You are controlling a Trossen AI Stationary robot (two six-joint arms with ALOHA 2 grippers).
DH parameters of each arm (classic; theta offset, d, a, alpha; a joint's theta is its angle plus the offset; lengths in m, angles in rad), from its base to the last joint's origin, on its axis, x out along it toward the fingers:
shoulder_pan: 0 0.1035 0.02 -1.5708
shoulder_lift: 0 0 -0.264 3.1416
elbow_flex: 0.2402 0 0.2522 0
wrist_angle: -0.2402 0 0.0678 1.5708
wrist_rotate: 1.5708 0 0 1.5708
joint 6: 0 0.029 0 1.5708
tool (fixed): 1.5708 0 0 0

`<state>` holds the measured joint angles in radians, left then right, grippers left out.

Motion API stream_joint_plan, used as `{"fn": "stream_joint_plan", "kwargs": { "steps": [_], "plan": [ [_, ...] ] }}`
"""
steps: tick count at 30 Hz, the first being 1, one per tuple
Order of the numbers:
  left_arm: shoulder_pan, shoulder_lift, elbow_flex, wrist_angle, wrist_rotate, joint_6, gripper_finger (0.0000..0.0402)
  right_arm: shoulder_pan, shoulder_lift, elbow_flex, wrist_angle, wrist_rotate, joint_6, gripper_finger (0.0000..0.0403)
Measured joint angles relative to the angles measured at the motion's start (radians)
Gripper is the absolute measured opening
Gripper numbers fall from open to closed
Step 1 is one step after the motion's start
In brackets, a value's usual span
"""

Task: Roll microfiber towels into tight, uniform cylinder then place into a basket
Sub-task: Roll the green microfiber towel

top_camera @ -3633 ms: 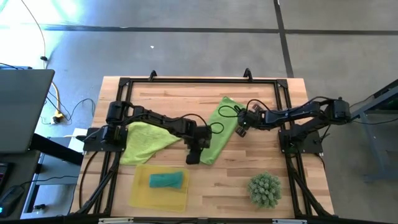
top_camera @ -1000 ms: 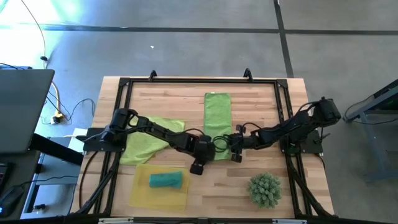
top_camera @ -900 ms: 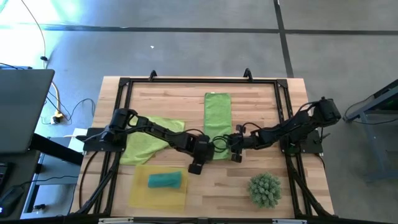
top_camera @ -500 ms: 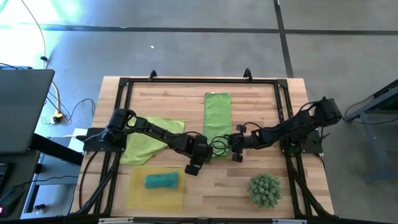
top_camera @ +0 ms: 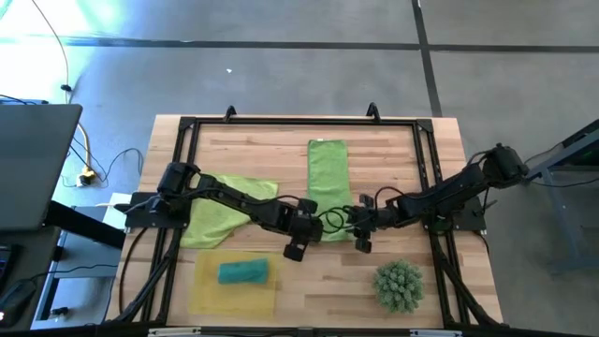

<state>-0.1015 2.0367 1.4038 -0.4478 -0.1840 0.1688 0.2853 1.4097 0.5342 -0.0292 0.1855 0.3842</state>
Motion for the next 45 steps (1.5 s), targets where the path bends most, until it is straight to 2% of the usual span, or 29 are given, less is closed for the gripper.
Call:
{"fn": "stream_joint_plan", "kwargs": {
  "steps": [4,15,22,28,30,32,36,38,45],
  "plan": [
    [0.022,0.022,0.000,0.092,-0.058,-0.001,0.0076,0.037,0.017,0.000,0.005,0.014,0.112,0.0125],
    [0.068,0.103,0.000,0.137,-0.040,-0.064,0.0076,0.103,0.046,0.001,0.056,-0.009,0.176,0.0125],
    [0.069,0.111,0.002,0.163,-0.040,-0.065,0.0076,0.102,0.066,0.001,0.114,-0.154,0.159,0.0125],
    [0.082,0.112,0.001,0.167,-0.032,-0.097,0.0076,0.104,0.072,0.001,0.178,-0.384,0.085,0.0125],
    [0.087,0.112,0.001,0.162,-0.031,-0.115,0.0076,0.104,0.072,0.001,0.176,-0.406,0.087,0.0125],
    [0.089,0.112,0.001,0.156,-0.026,-0.130,0.0076,0.104,0.072,0.001,0.156,-0.362,0.097,0.0125],
    [0.088,0.112,0.001,0.147,0.038,-0.150,0.0076,0.104,0.073,0.001,0.084,-0.154,0.115,0.0125],
    [0.085,0.112,0.002,0.145,0.057,-0.175,0.0076,0.104,0.081,0.001,0.068,-0.091,0.109,0.0125],
    [0.074,0.112,0.002,0.145,0.074,-0.203,0.0076,0.104,0.107,0.001,0.046,-0.063,0.086,0.0120]
  ]
}}
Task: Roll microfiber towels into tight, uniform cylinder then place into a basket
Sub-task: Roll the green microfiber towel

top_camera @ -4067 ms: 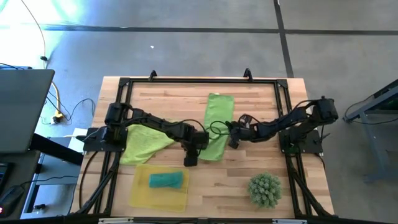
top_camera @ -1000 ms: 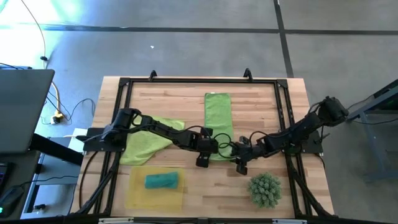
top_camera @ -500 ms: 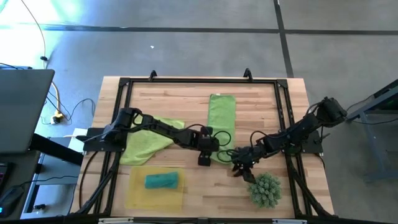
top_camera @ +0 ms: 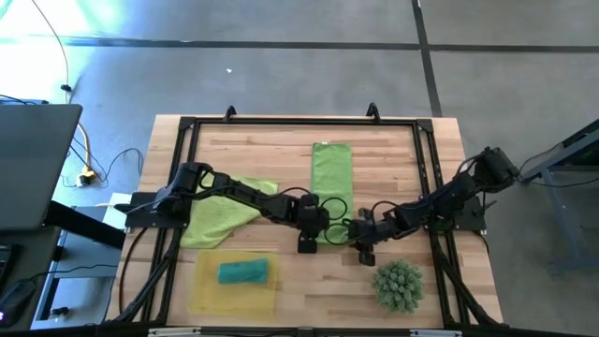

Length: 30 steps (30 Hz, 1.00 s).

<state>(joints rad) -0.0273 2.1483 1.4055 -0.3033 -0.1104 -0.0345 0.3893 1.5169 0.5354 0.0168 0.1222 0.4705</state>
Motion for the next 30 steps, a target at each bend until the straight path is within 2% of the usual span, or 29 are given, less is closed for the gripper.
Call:
{"fn": "stream_joint_plan", "kwargs": {
  "steps": [11,23,30],
  "plan": [
    [0.001,0.000,0.000,-0.001,0.008,-0.034,0.0076,0.000,-0.001,0.003,-0.049,-0.006,-0.037,0.0084],
    [0.001,0.001,-0.001,-0.001,0.008,-0.052,0.0076,-0.003,-0.002,0.006,-0.074,-0.018,-0.082,0.0083],
    [0.001,0.002,-0.002,0.011,0.008,-0.053,0.0076,0.000,0.003,0.086,-0.122,-0.044,-0.109,0.0083]
  ]
}}
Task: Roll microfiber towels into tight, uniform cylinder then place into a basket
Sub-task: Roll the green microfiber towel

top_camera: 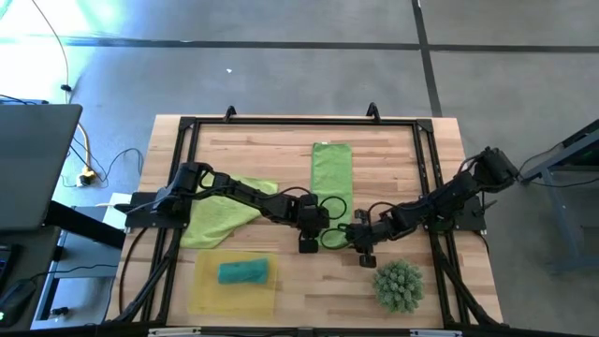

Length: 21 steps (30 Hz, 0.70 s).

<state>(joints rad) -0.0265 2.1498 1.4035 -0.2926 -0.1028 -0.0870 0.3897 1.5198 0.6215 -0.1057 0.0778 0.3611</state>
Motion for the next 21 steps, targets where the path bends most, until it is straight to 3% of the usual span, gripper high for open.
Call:
{"fn": "stream_joint_plan", "kwargs": {
  "steps": [4,11,18,21],
  "plan": [
    [0.000,0.000,0.000,0.002,0.000,-0.013,0.0076,0.000,-0.001,0.009,0.031,-0.063,0.004,0.0083],
    [0.000,0.000,0.000,0.004,-0.003,-0.015,0.0076,0.003,-0.001,-0.021,0.267,-0.240,-0.045,0.0083],
    [0.000,0.000,0.001,-0.006,0.002,-0.018,0.0076,0.004,-0.002,-0.022,0.066,-0.249,0.019,0.0083],
    [0.001,0.000,0.002,-0.018,0.055,-0.061,0.0076,0.005,-0.002,-0.022,-0.005,-0.248,0.065,0.0083]
  ]
}}
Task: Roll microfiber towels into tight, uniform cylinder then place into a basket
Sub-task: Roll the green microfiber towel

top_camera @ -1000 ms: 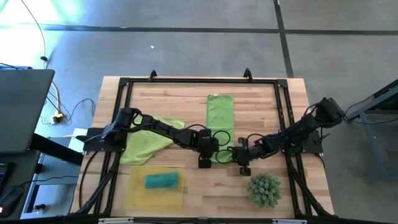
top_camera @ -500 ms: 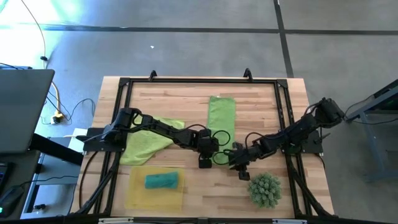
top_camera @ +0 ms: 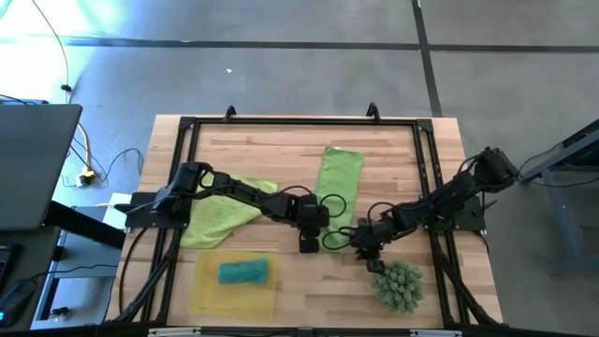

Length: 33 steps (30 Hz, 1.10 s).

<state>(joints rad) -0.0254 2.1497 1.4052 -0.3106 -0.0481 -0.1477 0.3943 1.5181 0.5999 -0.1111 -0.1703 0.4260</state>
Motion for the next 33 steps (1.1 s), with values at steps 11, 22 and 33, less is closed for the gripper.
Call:
{"fn": "stream_joint_plan", "kwargs": {
  "steps": [11,22,33],
  "plan": [
    [-0.025,0.002,-0.003,0.033,0.287,-0.065,0.0076,0.012,-0.068,0.000,-0.097,0.496,0.020,0.0083],
    [-0.063,-0.076,0.003,-0.030,0.156,0.047,0.0076,-0.031,-0.007,0.001,-0.021,0.596,0.046,0.0083],
    [-0.089,-0.102,-0.005,-0.175,0.141,0.047,0.0076,-0.145,0.062,0.003,-0.056,0.649,-0.043,0.0083]
  ]
}}
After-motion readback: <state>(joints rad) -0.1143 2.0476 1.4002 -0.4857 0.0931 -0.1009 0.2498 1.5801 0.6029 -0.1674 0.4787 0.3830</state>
